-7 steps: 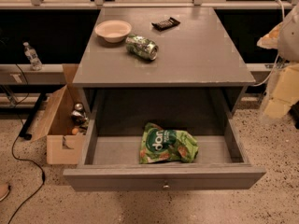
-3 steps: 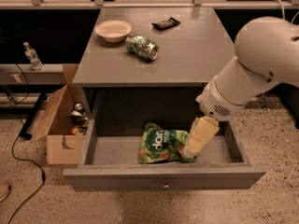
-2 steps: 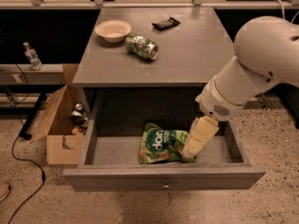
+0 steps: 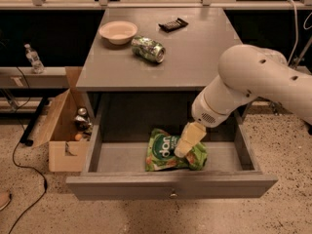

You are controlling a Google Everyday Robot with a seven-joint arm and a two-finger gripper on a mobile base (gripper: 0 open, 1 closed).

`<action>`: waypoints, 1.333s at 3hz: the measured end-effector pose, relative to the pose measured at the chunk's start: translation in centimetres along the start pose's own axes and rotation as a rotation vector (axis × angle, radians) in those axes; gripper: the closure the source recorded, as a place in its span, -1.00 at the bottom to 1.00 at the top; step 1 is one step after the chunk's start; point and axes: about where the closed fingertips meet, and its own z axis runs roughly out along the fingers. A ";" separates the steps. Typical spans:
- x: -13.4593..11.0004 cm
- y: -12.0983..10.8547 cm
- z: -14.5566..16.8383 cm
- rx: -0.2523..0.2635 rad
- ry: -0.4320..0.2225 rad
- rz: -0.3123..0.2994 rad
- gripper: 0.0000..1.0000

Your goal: Pick green rice chip bag from top drawer and place on counter

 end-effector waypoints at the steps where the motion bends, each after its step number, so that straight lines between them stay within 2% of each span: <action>1: -0.5 -1.8 3.2 0.029 -0.007 -0.003 -1.00; 3: -0.7 -2.9 10.2 0.026 0.042 -0.026 -0.95; 4: -0.3 -2.8 12.2 0.018 0.071 -0.039 -0.49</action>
Offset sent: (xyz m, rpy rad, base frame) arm 0.0614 0.0343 -0.0896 -0.0432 -0.0338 0.0045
